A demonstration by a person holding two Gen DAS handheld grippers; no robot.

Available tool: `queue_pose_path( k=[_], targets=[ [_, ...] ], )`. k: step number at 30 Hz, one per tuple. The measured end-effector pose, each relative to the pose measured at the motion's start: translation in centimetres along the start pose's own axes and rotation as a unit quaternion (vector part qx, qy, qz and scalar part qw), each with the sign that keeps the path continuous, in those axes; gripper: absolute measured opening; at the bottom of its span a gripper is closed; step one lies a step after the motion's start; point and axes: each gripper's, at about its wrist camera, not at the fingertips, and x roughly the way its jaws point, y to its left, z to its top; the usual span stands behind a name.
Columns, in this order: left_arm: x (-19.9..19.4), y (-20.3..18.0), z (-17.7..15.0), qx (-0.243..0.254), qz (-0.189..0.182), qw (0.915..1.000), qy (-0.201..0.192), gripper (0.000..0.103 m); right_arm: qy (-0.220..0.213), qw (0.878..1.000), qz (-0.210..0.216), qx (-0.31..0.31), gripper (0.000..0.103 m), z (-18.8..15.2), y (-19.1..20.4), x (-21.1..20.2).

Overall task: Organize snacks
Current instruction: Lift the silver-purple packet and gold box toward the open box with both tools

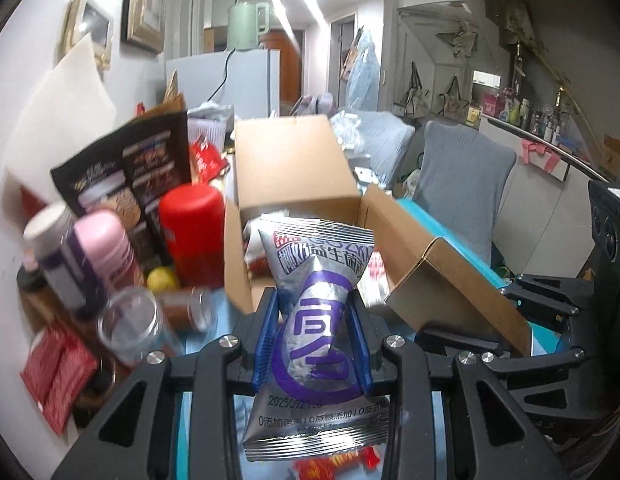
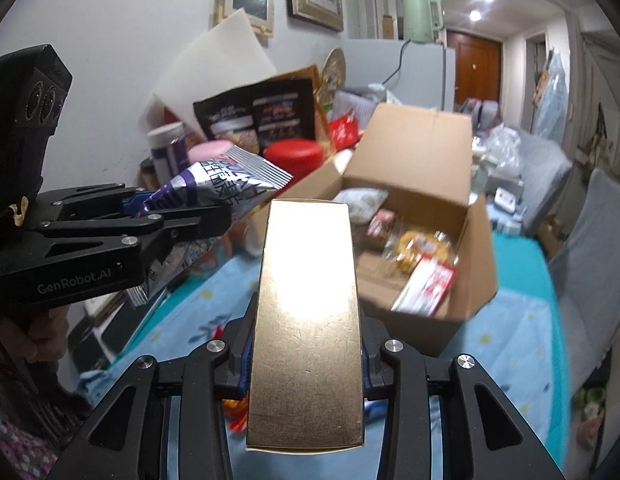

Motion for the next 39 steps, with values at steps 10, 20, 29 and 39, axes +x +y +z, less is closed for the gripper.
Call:
queue_pose_path(
  k=[10,20,29,39],
  targets=[
    [3.6,0.2,4.7,0.003,-0.015,0.9994,-0.03,0.034,-0.029,0.999,-0.037,-0.013,0.037,4.9,-3.5,1.1],
    [8.1,0.7,8.3,0.004,-0.016,0.999,-0.042,0.034,-0.039,0.997,-0.061,0.0,0.037,8.7,-7.4,4.0],
    [11.9,1.3,11.8,0.0,0.001,0.9986,-0.053,0.034,-0.047,0.996,-0.07,0.025,0.037,11.1,-11.7,7.2],
    [18.4,2.0,10.9,-0.001,0.012,0.9999,0.002,0.034,-0.009,0.996,-0.069,0.051,0.037,10.8,-14.5,12.2]
  ],
)
